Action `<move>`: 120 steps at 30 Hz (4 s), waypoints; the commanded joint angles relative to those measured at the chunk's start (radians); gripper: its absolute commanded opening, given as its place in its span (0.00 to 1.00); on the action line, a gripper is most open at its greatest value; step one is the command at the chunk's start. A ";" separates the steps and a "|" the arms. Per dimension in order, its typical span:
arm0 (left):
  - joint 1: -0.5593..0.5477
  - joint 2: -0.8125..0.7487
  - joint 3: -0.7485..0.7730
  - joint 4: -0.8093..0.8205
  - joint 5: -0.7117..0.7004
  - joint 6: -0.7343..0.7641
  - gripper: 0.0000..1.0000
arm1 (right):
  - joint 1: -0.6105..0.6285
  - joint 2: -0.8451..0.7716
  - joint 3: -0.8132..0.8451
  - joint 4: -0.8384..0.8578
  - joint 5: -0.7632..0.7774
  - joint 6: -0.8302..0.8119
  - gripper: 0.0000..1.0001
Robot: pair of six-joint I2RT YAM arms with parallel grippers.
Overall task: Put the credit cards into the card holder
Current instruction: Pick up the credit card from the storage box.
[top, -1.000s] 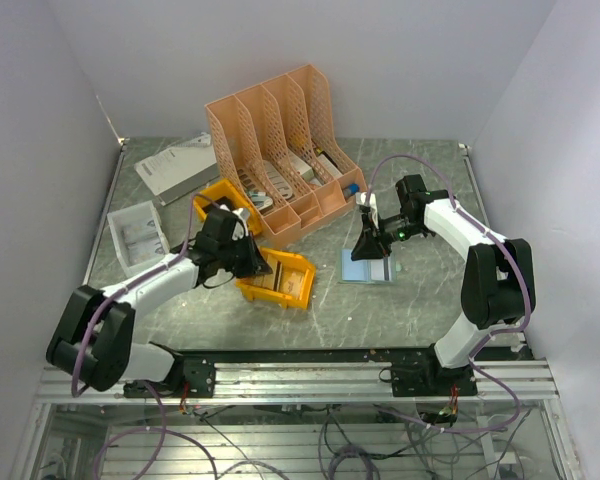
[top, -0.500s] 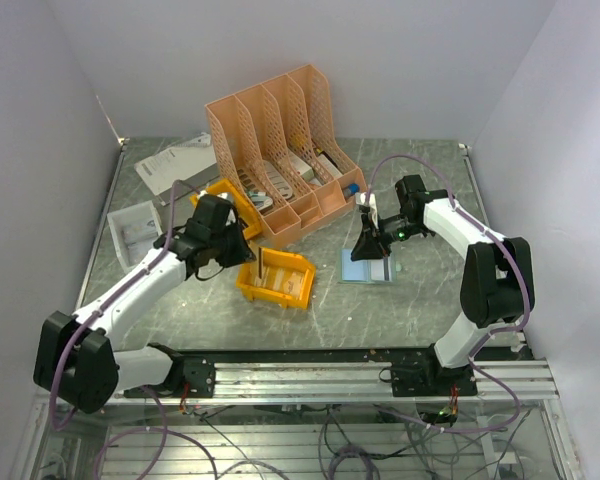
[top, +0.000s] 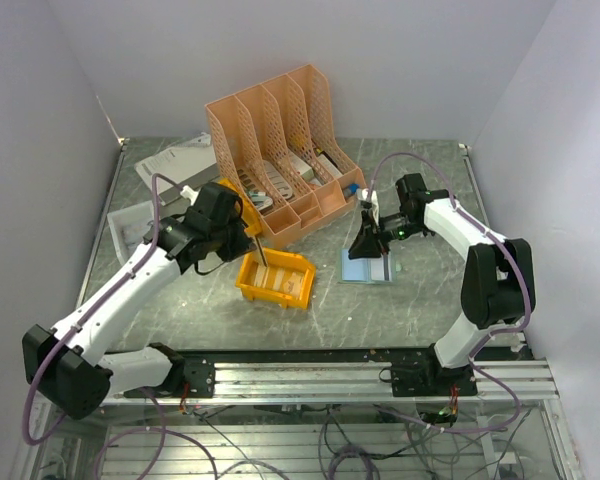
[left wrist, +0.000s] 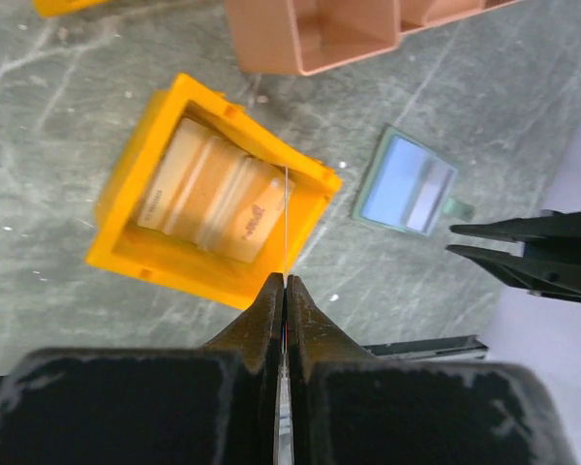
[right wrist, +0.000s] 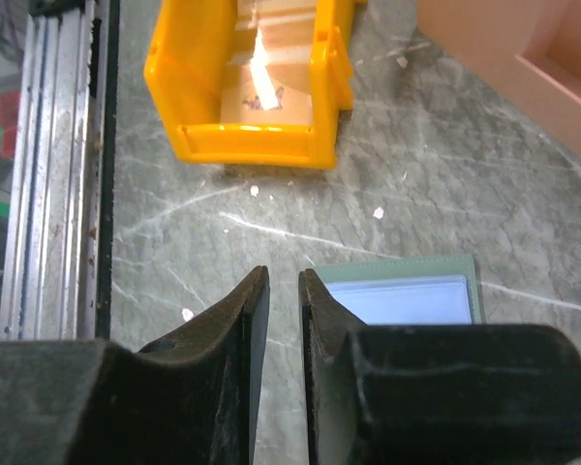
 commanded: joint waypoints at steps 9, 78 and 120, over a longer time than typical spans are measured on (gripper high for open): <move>-0.110 0.011 -0.251 0.895 0.349 0.096 0.07 | -0.055 -0.040 0.072 0.041 -0.336 0.238 0.35; -0.154 0.292 -0.455 1.795 0.589 0.158 0.56 | -0.010 -0.192 -0.200 0.926 -0.421 1.178 0.00; -0.164 0.354 -0.437 1.760 0.783 0.188 0.07 | -0.075 -0.248 -0.402 1.785 -0.392 1.898 0.06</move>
